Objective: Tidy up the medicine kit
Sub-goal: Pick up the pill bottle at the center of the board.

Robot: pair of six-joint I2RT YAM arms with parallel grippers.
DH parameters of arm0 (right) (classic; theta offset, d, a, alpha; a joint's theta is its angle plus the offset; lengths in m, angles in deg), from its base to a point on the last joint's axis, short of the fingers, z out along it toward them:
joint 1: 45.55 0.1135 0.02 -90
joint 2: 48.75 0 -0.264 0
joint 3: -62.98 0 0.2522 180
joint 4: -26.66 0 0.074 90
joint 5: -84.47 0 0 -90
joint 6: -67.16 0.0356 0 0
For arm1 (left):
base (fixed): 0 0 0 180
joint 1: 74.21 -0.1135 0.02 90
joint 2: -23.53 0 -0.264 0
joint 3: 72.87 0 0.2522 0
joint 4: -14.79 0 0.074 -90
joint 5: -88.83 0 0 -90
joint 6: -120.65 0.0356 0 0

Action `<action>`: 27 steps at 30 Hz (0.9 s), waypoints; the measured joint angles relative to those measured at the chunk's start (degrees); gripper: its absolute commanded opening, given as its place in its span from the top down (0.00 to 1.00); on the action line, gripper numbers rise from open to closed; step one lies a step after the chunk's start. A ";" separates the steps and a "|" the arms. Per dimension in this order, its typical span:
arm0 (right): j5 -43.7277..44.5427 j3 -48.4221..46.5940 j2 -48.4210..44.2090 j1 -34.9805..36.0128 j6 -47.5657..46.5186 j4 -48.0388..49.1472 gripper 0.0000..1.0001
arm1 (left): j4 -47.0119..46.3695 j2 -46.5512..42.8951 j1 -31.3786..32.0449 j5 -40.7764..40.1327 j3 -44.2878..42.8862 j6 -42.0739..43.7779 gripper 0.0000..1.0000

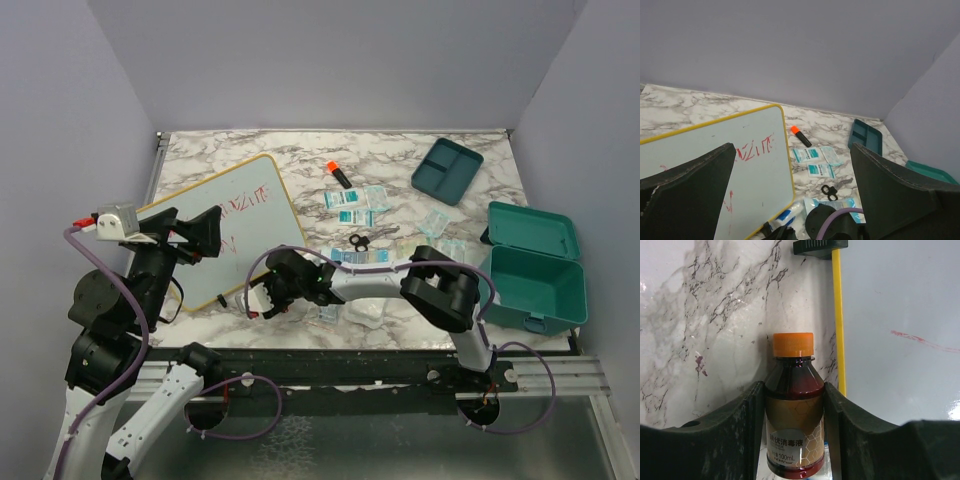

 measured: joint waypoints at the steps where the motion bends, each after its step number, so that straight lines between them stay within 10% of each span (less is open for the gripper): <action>1: 0.07 0.00 0.00 0.07 -0.02 -0.02 0.63 | 0.00 0.00 0.00 -0.07 0.00 0.00 0.01; 27: 11.56 15.39 -17.77 0.70 20.20 8.81 0.72 | -0.02 -1.03 0.00 -1.20 1.70 -0.76 0.01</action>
